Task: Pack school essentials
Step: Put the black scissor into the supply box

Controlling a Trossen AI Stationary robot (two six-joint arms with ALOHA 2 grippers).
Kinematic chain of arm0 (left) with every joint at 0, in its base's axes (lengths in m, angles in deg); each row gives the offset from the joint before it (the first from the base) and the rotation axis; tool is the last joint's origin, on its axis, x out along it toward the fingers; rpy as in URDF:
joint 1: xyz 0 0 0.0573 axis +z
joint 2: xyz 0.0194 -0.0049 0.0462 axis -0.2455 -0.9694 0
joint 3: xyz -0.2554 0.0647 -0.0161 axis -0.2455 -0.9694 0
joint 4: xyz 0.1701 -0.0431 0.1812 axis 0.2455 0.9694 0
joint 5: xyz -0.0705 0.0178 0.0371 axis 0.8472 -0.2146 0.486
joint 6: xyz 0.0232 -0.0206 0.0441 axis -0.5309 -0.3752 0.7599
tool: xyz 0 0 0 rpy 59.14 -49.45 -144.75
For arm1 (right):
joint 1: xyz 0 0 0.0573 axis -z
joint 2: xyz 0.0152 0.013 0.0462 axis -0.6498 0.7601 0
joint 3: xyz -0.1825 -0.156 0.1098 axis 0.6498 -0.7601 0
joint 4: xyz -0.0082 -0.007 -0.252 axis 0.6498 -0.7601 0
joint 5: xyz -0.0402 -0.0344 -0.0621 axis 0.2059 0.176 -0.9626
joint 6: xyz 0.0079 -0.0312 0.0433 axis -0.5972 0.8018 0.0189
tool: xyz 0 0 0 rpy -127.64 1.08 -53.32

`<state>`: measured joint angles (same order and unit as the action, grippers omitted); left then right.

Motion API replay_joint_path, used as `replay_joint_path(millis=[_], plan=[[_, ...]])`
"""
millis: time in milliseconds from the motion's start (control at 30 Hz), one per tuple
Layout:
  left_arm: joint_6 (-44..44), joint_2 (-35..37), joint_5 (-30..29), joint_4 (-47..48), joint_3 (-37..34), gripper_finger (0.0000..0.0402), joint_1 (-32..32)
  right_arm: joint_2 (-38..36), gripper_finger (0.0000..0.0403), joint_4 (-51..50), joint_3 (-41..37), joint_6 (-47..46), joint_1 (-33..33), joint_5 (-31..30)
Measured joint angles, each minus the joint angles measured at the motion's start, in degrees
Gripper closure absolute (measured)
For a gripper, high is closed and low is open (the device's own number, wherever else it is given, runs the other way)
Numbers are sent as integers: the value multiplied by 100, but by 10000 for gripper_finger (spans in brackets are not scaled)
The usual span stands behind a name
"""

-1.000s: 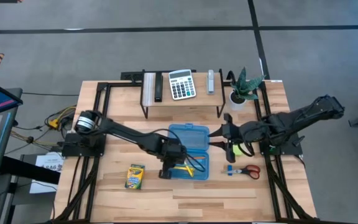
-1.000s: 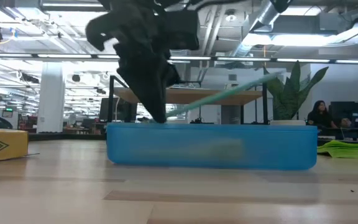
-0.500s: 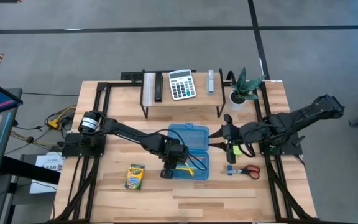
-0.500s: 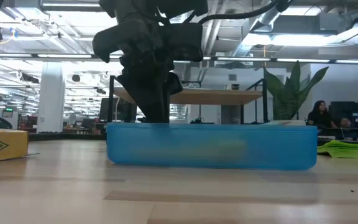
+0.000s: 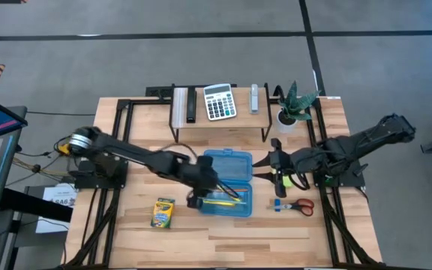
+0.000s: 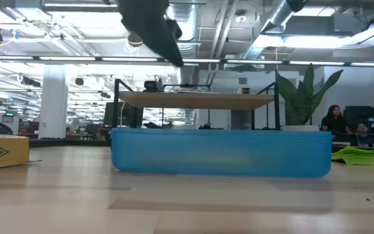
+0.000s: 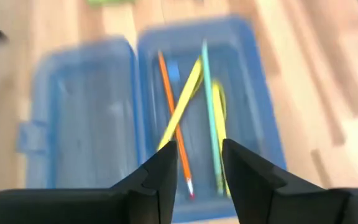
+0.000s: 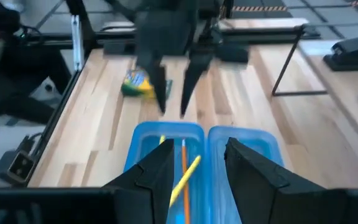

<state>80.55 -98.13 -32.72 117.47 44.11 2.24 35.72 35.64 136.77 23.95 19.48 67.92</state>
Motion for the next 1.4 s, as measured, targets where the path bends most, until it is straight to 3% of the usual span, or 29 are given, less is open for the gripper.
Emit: replay_joint_path(millis=[300, 500, 600, 800, 1067, 1400], plan=[[-36, 2108, 91, -3846, -2937, 308, -148, 70, 240, -239, 53, -295, -347, 4], [111, 2774, 88, -6321, -4380, 313, -345, 708, 250, -1417, 826, -835, -411, 4], [91, 3067, 72, -6566, -4598, 313, -350, 1203, 259, -2447, 1235, -1183, -508, 37], [-123, 3239, 71, -6422, -4651, 313, -418, 2022, 268, -3909, 1458, -2202, -787, 767], [-140, 3196, 26, -6455, -4651, 313, -458, 2062, 261, -3688, 1249, -2620, -1379, 750], [-114, 3196, 31, -6462, -4651, 313, -485, 921, 257, -2815, -385, -3695, -1742, 846]])
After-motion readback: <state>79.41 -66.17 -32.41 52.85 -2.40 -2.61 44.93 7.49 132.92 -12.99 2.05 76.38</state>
